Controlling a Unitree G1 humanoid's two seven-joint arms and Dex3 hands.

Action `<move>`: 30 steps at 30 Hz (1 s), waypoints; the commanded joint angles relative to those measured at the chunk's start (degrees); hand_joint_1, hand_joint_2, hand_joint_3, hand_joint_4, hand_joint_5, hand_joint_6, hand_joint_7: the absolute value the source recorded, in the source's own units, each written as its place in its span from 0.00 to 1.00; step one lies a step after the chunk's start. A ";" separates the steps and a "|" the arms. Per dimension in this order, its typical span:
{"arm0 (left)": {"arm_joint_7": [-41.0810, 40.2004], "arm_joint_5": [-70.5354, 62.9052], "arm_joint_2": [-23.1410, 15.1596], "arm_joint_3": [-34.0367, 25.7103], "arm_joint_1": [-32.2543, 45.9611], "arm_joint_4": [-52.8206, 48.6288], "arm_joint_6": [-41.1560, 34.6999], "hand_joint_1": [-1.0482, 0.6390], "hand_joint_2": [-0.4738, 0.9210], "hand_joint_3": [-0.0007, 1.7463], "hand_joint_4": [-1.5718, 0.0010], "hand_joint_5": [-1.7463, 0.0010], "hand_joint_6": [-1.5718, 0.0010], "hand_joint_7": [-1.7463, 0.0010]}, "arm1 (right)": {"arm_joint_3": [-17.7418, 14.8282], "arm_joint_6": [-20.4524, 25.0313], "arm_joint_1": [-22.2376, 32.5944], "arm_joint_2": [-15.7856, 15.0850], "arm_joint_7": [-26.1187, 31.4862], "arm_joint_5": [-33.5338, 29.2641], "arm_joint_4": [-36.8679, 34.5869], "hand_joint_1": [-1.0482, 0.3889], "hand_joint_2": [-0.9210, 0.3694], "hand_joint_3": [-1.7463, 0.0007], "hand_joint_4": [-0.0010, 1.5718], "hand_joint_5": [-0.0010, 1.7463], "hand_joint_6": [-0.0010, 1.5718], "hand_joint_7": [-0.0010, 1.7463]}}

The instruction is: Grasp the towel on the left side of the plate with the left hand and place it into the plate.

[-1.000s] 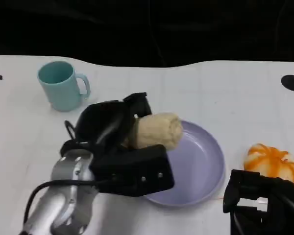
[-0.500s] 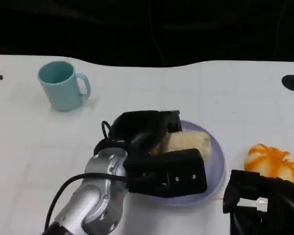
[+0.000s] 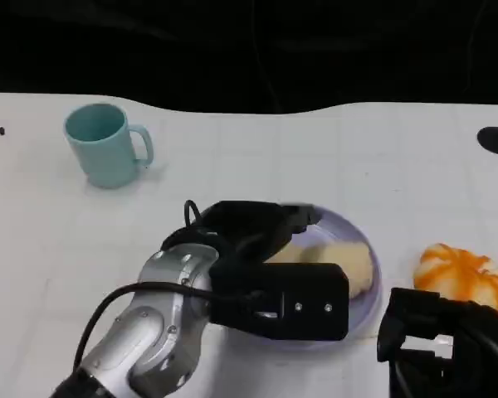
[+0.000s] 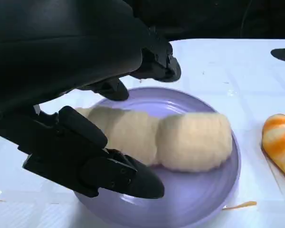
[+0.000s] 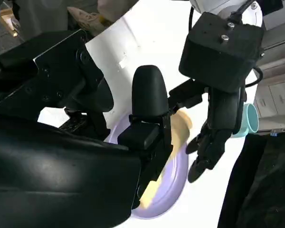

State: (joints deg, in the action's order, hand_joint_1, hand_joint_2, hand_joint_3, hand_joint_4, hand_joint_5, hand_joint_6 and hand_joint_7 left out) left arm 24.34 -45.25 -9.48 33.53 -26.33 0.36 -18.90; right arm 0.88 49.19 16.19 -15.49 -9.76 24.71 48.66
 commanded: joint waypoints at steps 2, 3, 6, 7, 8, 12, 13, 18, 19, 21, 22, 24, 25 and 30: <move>0.86 1.39 -2.90 -2.18 0.90 2.97 1.58 0.10 1.00 0.13 0.88 0.91 0.93 1.00 | -0.12 -0.16 0.09 -0.31 0.07 0.06 0.24 0.78 0.33 0.17 0.52 1.00 0.44 0.93; 1.07 1.94 -3.53 -2.75 1.25 3.69 1.87 0.09 1.00 0.13 0.88 0.90 0.93 1.00 | -0.13 -0.04 0.09 -0.24 0.19 0.09 0.35 0.78 0.33 0.17 0.52 1.00 0.44 0.93; 1.85 3.28 -5.80 -4.59 2.38 6.15 3.03 0.09 1.00 0.14 0.87 0.89 0.93 1.00 | -0.24 0.30 0.03 -0.16 0.47 0.14 0.47 0.78 0.33 0.17 0.52 1.00 0.44 0.93; 2.07 3.64 -6.38 -5.08 2.66 6.85 3.24 0.09 1.00 0.14 0.87 0.89 0.93 1.00 | -0.29 0.32 0.03 -0.18 0.48 0.16 0.45 0.78 0.33 0.16 0.52 1.00 0.44 0.93; 2.21 4.18 -6.92 -5.78 3.02 7.62 3.45 0.09 1.00 0.15 0.87 0.88 0.92 0.99 | -0.36 0.38 0.00 -0.20 0.46 0.26 0.42 0.78 0.33 0.16 0.52 1.00 0.44 0.93; 2.37 9.90 -9.03 -11.71 6.32 12.34 4.79 0.14 1.00 0.14 0.83 0.85 0.86 0.97 | -0.30 0.57 -0.12 -0.47 0.47 0.10 0.43 0.78 0.33 0.17 0.52 1.00 0.44 0.93; 2.48 11.59 -9.58 -13.21 7.20 13.31 5.28 0.15 1.00 0.13 0.81 0.83 0.84 0.96 | -0.28 0.47 -0.12 -0.50 0.42 0.06 0.41 0.78 0.33 0.17 0.52 1.00 0.44 0.93; 3.08 22.61 -11.46 -21.04 11.81 15.62 9.54 0.23 1.00 0.12 0.71 0.78 0.76 0.94 | -0.26 0.83 -0.36 -0.47 0.51 0.18 0.52 0.78 0.33 0.17 0.52 1.00 0.43 0.93; 3.37 25.26 -11.80 -22.77 12.85 15.79 10.63 0.24 1.00 0.12 0.69 0.78 0.75 0.94 | -0.25 1.10 -0.43 -0.48 0.61 0.23 0.72 0.78 0.33 0.17 0.52 1.00 0.43 0.93; 4.24 30.12 -12.80 -25.91 14.84 16.14 12.52 0.30 1.00 0.12 0.64 0.76 0.71 0.93 | -0.26 1.40 -0.51 -0.48 0.73 0.27 1.00 0.78 0.33 0.17 0.52 1.00 0.43 0.93; 4.60 32.52 -13.18 -27.47 16.02 16.39 13.42 0.32 1.00 0.12 0.62 0.75 0.70 0.93 | -0.30 1.51 -0.54 -0.50 0.73 0.29 1.06 0.78 0.33 0.17 0.52 1.00 0.43 0.93; 4.92 36.29 -13.56 -29.84 18.15 17.19 14.22 0.41 1.00 0.12 0.56 0.72 0.62 0.91 | -0.34 1.36 -0.52 -0.60 0.49 0.27 0.91 0.78 0.33 0.17 0.52 1.00 0.43 0.93; 5.03 38.84 -13.18 -31.24 19.66 17.92 14.01 0.43 1.00 0.12 0.54 0.72 0.60 0.90 | -0.31 1.14 -0.48 -0.59 0.36 0.25 0.80 0.78 0.32 0.17 0.52 1.00 0.43 0.93; 3.45 52.75 -8.29 -36.88 28.74 23.60 11.37 0.56 0.87 0.38 0.47 0.52 0.34 0.91 | -0.19 1.61 -0.74 -0.29 0.66 0.33 0.89 0.78 0.32 0.18 0.51 1.00 0.43 0.93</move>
State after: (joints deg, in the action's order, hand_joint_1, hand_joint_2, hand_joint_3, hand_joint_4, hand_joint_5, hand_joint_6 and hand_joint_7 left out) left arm 28.82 2.61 -19.41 -1.02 -1.65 20.80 -5.84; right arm 0.94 50.41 15.60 -15.45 -9.30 24.74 48.91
